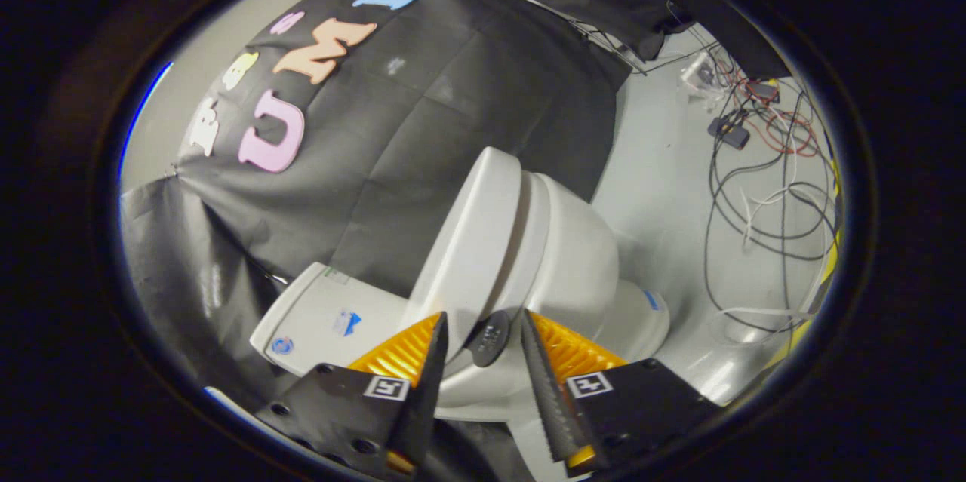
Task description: Open the toilet lid.
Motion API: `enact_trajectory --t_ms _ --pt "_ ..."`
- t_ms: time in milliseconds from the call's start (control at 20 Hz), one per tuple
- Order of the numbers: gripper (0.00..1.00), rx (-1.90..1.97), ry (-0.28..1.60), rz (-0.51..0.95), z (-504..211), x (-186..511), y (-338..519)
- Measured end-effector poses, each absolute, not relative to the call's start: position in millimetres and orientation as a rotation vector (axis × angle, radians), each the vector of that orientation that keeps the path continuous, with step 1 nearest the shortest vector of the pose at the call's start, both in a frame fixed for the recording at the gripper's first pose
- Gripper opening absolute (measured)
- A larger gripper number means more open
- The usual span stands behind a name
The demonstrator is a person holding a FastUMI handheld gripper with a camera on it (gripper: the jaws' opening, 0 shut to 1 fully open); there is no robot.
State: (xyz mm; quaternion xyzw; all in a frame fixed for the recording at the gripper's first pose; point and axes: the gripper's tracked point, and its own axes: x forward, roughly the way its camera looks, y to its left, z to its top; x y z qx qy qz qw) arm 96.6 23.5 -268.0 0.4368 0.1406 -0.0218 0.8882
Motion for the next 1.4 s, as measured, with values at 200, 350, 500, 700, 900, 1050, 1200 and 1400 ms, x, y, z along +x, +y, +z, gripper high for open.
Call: enact_trajectory --t_ms 200,350,500,700,900,1050,1200,1400 --pt "0.44 1.004 0.370 -0.072 -285.3 98.2 27.4" --pt "0.20 1.202 0.264 -0.153 -287.5 108.7 19.4" --pt "0.09 1.282 0.221 -0.205 -288.4 108.4 18.7" --pt "0.09 1.223 0.324 -0.269 -290.2 106.0 22.3" --pt "0.09 1.150 0.432 -0.284 -285.1 100.7 26.1" --pt "0.04 1.104 0.448 -0.250 -270.8 100.1 27.7" --pt "0.02 1.078 0.453 -0.242 -260.1 101.3 30.4" --pt "0.02 1.035 0.434 -0.250 -241.8 104.6 34.5"
